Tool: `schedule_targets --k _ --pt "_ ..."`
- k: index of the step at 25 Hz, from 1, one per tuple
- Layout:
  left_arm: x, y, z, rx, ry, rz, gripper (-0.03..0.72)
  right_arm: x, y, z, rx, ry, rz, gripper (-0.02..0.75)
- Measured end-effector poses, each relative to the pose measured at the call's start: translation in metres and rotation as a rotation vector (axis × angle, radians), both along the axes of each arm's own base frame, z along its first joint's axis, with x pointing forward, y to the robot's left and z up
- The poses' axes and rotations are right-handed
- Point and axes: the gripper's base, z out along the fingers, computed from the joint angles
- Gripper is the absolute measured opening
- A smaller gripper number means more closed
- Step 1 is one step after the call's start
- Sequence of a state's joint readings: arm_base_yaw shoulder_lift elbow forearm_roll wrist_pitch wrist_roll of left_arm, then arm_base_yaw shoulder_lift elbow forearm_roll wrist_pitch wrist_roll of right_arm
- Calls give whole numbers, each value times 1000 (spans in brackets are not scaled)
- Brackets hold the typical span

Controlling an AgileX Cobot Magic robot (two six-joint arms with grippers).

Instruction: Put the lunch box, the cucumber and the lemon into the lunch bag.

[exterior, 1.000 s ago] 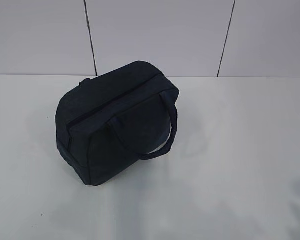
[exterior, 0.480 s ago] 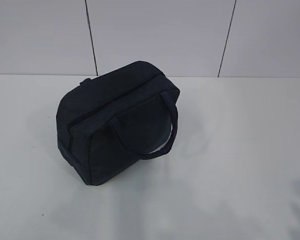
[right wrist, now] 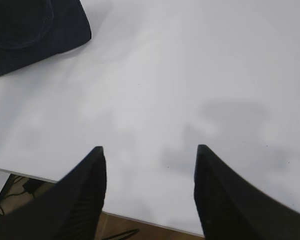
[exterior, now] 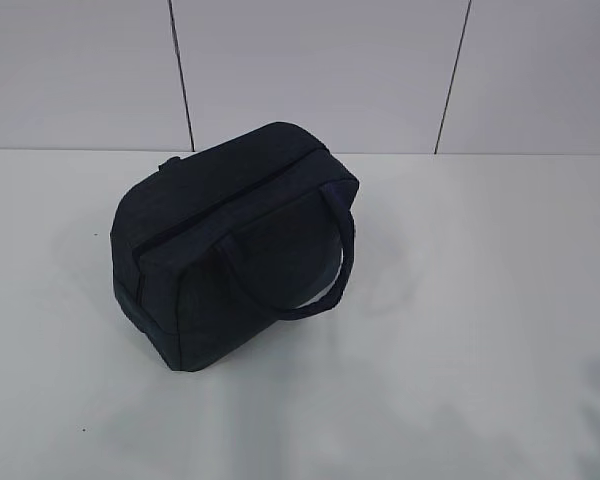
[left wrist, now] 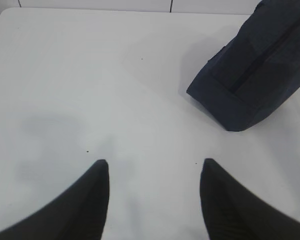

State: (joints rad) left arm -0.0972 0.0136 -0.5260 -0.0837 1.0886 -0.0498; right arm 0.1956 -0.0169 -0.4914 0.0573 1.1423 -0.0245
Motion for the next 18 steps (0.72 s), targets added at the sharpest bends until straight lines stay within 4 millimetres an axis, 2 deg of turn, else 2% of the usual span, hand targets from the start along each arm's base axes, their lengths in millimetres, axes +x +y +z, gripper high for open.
schedule_targets --k 7,18 --pt "-1 0 0 0 -5 0 405 0 0 0 0 0 -11 442" --pt "-1 0 0 0 -5 0 405 1 2 0 0 0 -188 442"
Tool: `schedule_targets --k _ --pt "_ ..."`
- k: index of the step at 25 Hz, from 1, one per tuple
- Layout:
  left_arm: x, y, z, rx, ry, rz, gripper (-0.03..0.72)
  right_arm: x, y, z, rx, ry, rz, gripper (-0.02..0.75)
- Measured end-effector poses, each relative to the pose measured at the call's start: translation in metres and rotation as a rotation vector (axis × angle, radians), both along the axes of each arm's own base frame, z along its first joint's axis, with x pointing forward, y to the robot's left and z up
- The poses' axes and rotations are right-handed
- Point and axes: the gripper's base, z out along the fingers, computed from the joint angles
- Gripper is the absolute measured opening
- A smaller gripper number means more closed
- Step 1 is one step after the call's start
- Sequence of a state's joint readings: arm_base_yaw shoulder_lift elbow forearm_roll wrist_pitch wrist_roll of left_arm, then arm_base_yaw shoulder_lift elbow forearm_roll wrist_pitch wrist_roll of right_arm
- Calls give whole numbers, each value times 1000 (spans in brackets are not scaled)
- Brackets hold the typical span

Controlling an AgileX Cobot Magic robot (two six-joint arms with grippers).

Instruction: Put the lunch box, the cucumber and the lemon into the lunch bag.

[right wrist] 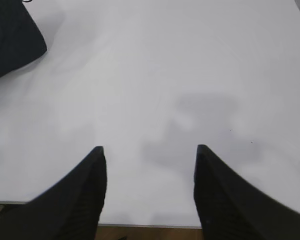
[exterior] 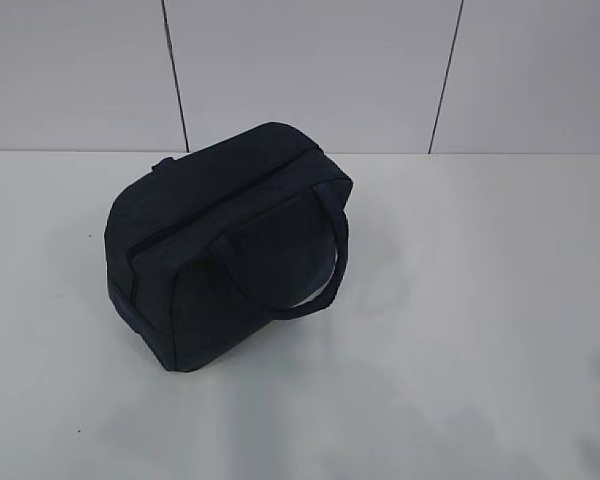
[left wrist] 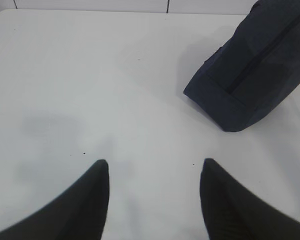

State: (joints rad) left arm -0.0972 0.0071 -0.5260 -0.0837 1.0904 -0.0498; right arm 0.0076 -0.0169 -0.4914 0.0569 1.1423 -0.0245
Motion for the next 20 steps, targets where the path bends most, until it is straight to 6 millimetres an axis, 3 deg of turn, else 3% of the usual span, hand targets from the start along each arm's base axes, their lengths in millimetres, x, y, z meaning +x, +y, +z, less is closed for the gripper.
schedule_targets --k 20 --pt "0 0 0 0 0 0 405 0 0 0 0 0 -10 442"
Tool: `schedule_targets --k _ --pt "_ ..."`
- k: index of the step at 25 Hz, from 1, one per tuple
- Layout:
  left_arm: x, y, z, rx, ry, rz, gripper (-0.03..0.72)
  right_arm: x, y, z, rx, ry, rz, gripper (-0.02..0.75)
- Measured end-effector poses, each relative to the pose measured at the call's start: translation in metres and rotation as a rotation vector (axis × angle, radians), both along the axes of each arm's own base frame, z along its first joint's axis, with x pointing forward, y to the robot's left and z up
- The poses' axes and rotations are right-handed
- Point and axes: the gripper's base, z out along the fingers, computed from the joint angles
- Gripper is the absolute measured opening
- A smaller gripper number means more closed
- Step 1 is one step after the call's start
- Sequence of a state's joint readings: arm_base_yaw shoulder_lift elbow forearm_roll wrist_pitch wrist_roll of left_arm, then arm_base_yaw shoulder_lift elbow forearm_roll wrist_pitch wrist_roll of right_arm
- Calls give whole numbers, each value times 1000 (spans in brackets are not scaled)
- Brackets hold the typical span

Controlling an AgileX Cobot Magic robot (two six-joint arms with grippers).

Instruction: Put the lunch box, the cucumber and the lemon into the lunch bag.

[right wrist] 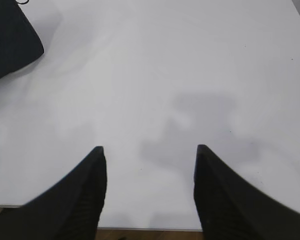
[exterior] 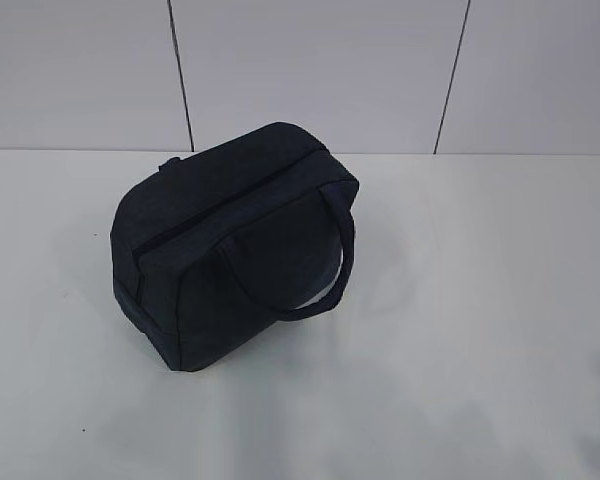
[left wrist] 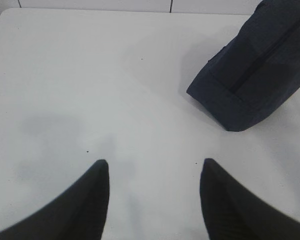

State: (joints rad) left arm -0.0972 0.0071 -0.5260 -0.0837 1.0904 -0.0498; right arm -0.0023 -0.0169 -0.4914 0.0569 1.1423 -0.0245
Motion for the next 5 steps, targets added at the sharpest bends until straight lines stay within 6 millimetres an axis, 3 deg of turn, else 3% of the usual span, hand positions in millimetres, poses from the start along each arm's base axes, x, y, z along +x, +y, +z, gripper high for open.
schedule_targets --k 5 --pt "0 0 0 0 0 0 405 0 0 0 0 0 0 442"
